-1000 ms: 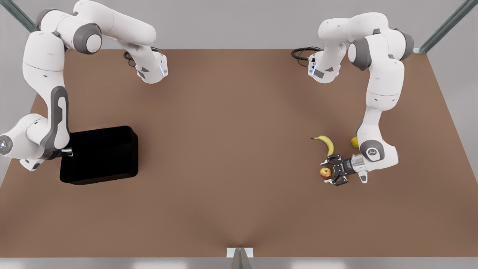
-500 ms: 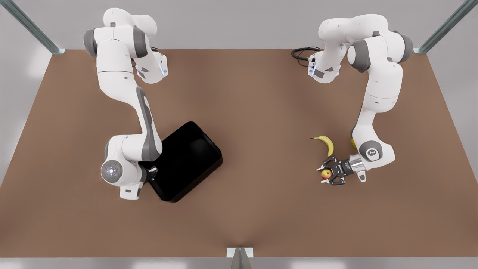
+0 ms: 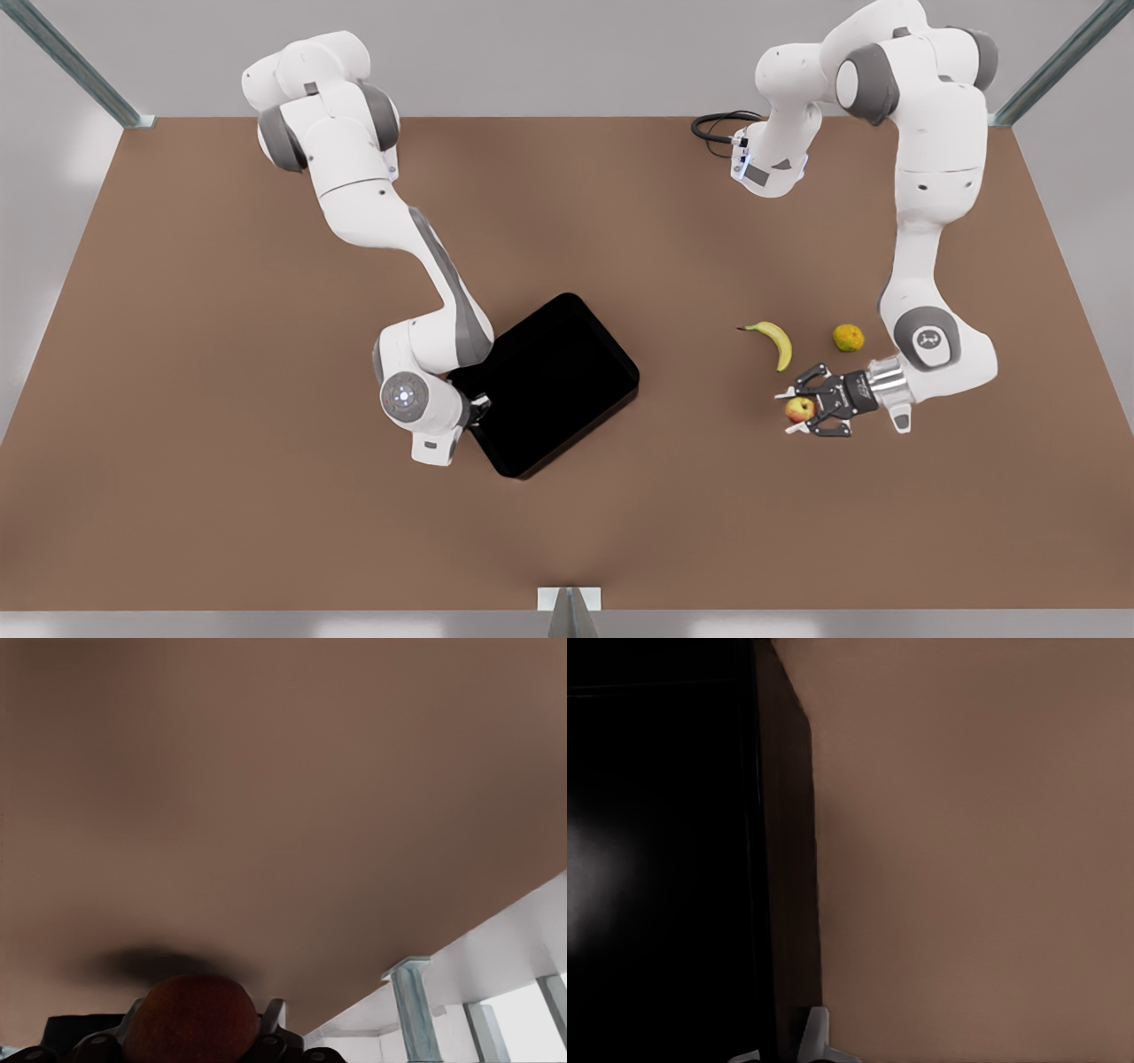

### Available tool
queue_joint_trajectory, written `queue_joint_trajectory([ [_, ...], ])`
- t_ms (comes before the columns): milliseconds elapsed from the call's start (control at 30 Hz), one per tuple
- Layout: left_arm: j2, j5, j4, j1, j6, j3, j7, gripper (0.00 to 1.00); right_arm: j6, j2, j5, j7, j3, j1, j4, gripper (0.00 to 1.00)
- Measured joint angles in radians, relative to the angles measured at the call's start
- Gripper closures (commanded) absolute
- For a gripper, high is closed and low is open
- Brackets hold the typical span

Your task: Place the storage box in the middle with the right arm, and place the apple in the storage box with the left arm

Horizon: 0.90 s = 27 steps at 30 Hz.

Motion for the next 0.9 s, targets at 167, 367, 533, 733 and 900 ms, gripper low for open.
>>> queue_joint_trajectory([
  [167,0.002,0.364,0.123,-0.014,-0.002,0.0,-0.132,0.61,0.0,-0.006,-0.012,-0.004,-0.001,-0.002,0.001,0.0],
  [367,0.009,0.589,0.208,-0.157,0.002,-0.001,-0.344,0.6,-0.372,-0.231,0.02,0.001,-0.108,-0.14,0.044,0.0],
  [533,0.016,0.756,0.272,-0.4,0.042,-0.001,-0.722,0.6,-0.606,-0.601,-0.24,0.007,-0.192,-0.359,-0.196,0.0],
  [733,0.186,0.873,0.494,-0.641,0.052,-0.003,-1.246,0.58,-0.539,-0.757,-0.334,0.032,-0.103,-0.412,-0.381,0.0],
  [900,0.249,0.997,0.584,-0.703,0.265,-0.056,-1.572,0.0,-0.542,-0.746,-0.331,0.033,-0.103,-0.414,-0.376,0.0],
])
